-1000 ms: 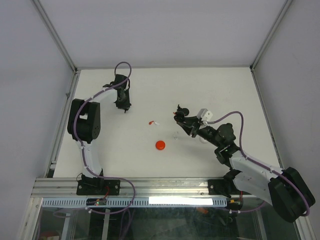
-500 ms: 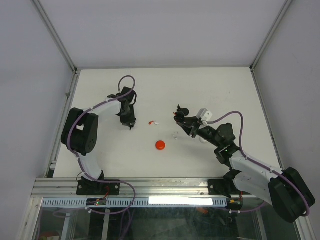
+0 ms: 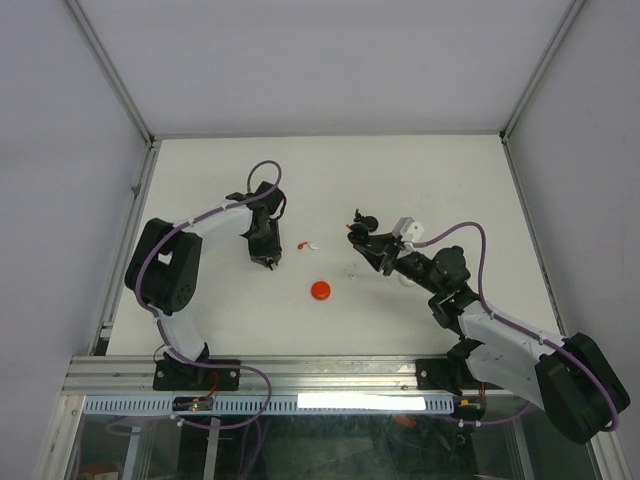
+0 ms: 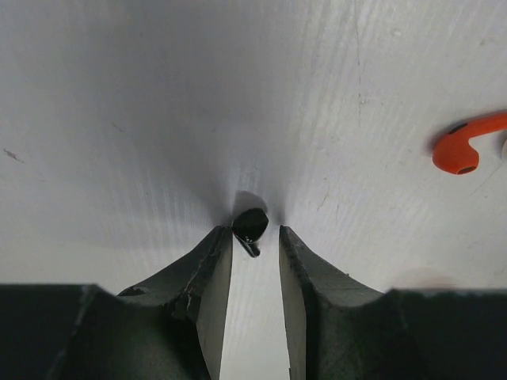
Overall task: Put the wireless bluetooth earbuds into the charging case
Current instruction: Move the earbud to the center of the board, then pick up the earbud from the center of the board, then place the earbud in the charging case, then close the charging case.
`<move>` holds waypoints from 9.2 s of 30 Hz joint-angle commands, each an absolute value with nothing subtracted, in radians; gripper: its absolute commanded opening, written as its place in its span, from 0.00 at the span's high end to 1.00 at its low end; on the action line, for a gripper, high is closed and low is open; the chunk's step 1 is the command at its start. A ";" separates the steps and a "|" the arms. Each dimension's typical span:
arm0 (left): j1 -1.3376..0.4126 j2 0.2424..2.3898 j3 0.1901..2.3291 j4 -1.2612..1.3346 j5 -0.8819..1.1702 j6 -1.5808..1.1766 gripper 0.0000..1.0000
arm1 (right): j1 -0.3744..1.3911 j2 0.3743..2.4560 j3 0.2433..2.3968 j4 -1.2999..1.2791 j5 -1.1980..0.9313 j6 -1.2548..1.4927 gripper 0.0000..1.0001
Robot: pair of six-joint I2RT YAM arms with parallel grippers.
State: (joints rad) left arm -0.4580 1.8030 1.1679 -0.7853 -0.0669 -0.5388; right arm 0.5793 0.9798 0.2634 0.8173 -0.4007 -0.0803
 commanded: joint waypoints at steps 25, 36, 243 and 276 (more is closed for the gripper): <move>-0.492 1.827 1.282 -0.851 -0.154 -0.550 0.72 | 0.576 0.988 0.278 0.861 -0.410 -0.077 1.00; -0.502 1.857 1.260 -0.839 -0.151 -0.542 0.74 | 0.576 0.999 0.283 0.861 -0.417 -0.074 1.00; -0.965 1.085 0.937 -0.029 -0.365 -0.237 0.18 | 0.574 1.152 0.375 1.234 -0.497 0.231 1.00; -0.676 1.139 0.915 0.145 0.437 -0.534 0.04 | 0.571 1.231 0.470 1.220 -0.727 0.341 1.00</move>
